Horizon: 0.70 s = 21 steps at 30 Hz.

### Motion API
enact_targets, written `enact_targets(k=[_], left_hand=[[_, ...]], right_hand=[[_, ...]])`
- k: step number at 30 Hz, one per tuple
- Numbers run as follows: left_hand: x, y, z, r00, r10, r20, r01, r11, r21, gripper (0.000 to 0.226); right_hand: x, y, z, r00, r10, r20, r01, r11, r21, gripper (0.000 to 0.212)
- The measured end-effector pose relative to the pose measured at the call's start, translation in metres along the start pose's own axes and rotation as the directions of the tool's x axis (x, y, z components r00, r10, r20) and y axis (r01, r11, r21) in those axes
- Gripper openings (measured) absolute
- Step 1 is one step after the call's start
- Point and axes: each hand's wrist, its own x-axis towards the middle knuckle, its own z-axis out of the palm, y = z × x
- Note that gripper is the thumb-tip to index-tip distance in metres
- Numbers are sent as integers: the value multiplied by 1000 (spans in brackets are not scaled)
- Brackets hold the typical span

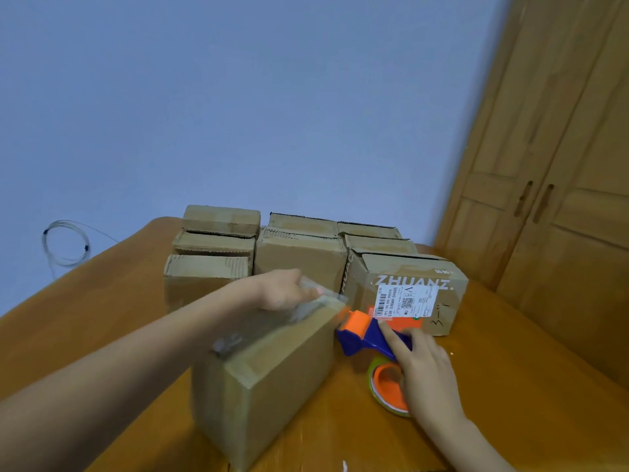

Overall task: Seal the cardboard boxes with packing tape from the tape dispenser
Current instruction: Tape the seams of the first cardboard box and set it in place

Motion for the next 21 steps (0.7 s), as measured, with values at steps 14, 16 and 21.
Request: enact_targets(k=[14, 16, 21], left_hand=[[11, 20, 37, 989, -92, -114, 126, 929, 347, 108], [12, 17, 39, 988, -87, -129, 125, 937, 326, 109], [13, 15, 41, 988, -49, -147, 91, 949, 300, 111]], right_hand=[[-23, -52, -28, 949, 94, 300, -110, 993, 38, 117], [-20, -49, -32, 942, 94, 321, -98, 995, -6, 118], [-10, -45, -49, 903, 51, 426, -73, 997, 34, 92]])
